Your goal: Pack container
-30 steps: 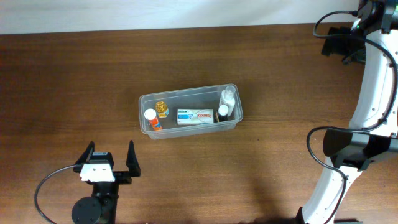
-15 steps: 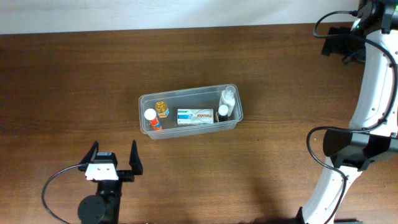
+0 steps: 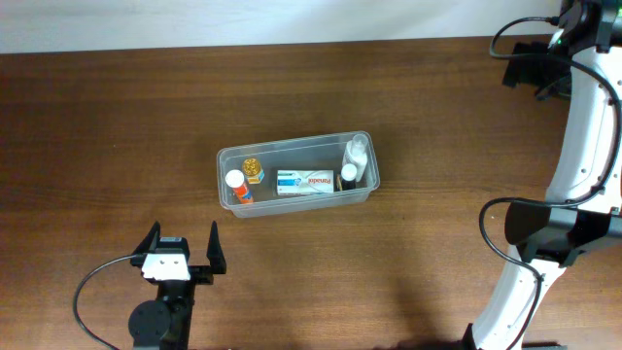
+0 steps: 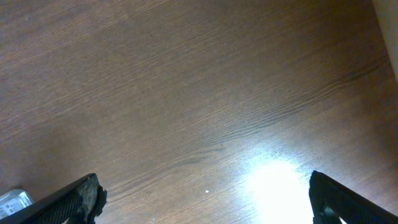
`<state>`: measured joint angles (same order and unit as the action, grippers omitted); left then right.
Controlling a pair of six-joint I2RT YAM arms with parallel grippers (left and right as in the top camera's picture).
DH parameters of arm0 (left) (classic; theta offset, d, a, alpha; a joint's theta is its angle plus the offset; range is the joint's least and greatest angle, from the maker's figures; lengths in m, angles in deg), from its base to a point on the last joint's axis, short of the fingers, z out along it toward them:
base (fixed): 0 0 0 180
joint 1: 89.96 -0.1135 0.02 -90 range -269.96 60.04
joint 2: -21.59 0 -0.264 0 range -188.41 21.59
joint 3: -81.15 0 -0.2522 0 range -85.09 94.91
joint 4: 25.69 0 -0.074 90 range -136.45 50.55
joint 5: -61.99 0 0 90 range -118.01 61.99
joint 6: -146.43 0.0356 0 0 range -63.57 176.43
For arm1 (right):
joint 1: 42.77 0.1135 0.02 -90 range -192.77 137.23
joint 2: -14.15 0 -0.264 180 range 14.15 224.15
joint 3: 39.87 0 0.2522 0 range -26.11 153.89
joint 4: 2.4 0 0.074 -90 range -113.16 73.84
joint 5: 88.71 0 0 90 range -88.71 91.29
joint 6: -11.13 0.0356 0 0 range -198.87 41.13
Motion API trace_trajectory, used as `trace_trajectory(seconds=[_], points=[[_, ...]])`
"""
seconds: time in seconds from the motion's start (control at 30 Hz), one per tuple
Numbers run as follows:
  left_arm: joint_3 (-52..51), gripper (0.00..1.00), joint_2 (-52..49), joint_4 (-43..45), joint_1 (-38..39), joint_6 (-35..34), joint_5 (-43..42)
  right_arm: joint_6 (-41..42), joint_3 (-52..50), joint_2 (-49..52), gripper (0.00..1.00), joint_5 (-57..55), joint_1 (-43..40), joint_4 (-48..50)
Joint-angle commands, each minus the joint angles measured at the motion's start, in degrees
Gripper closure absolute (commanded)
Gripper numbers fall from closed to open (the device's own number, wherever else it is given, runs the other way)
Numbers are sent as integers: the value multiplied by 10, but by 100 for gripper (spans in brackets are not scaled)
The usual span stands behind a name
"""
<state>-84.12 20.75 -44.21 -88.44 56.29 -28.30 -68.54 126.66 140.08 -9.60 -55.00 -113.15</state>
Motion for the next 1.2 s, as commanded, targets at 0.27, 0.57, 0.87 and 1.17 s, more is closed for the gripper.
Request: trace_trajectory(seconds=[0.27, 0.57, 0.87, 1.17], points=[[-5, 1, 5, 1, -2, 11, -9, 3, 0, -5, 2, -1, 2, -3], [-5, 1, 5, 1, -2, 10, -9, 3, 0, -5, 2, -1, 2, -3], [-5, 1, 5, 1, -2, 11, -9, 3, 0, -2, 2, -1, 6, -3], [-5, 1, 5, 1, -2, 11, -9, 3, -6, -71, 2, -1, 80, -3]])
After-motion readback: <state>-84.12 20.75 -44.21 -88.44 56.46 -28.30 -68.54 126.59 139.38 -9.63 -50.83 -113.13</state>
